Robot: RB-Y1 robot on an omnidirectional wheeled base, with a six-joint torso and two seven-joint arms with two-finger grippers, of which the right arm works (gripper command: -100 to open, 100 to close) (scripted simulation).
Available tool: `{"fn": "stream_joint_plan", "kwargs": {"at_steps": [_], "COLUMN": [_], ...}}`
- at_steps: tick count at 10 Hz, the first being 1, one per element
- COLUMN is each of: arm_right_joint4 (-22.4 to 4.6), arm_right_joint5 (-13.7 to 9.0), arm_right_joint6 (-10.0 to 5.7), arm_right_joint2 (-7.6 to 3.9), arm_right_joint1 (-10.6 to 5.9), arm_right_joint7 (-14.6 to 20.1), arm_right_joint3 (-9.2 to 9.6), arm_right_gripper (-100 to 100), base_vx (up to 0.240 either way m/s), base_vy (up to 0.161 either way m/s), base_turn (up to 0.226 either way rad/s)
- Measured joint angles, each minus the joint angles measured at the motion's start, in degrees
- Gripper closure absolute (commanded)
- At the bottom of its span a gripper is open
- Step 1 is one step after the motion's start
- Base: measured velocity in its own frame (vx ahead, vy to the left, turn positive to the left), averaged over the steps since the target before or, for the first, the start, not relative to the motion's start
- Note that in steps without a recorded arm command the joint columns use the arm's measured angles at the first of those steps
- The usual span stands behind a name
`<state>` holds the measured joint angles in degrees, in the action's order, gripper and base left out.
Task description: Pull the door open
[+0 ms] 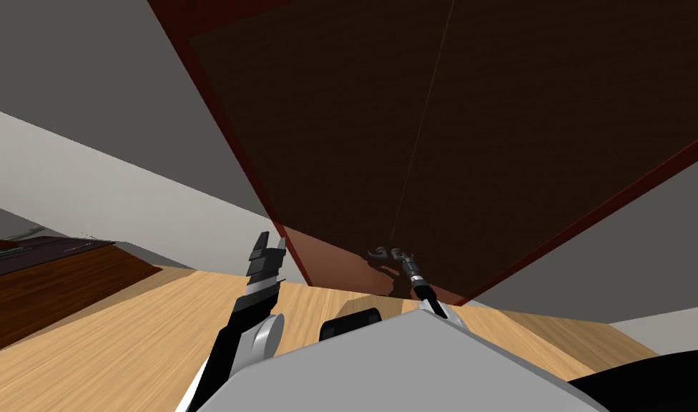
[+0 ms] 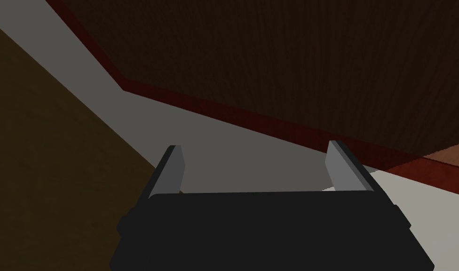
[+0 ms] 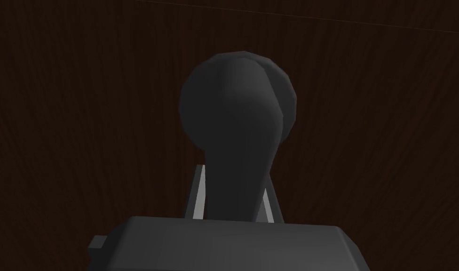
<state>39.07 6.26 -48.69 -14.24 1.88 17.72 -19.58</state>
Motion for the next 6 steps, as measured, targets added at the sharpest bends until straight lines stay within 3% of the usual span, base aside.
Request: {"fn": "stream_joint_plan", "kwargs": {"at_steps": [1,4,5,6], "arm_right_joint4": [-1.1,-3.1,-3.4,-1.7], "arm_right_joint5": [-0.2,-0.6,-0.7,-0.3], "arm_right_joint6": [-0.35,-1.73,-1.47,-1.15], "arm_right_joint2": [-1.02,-2.43,-3.29,-3.18], "arm_right_joint1": [0.01,0.95,1.40,2.31], "arm_right_joint7": [0.4,0.3,0.6,1.2], "arm_right_joint3": [-0.22,-0.78,-0.84,-0.24], "arm_right_gripper": [100,100,-100,-100], "base_vx": [-0.161,-0.174,-0.205,-0.212], "base_vy": [-0.044,0.006,0.058,0.061], "base_turn": [-0.098,-0.147,0.077,0.148]}}
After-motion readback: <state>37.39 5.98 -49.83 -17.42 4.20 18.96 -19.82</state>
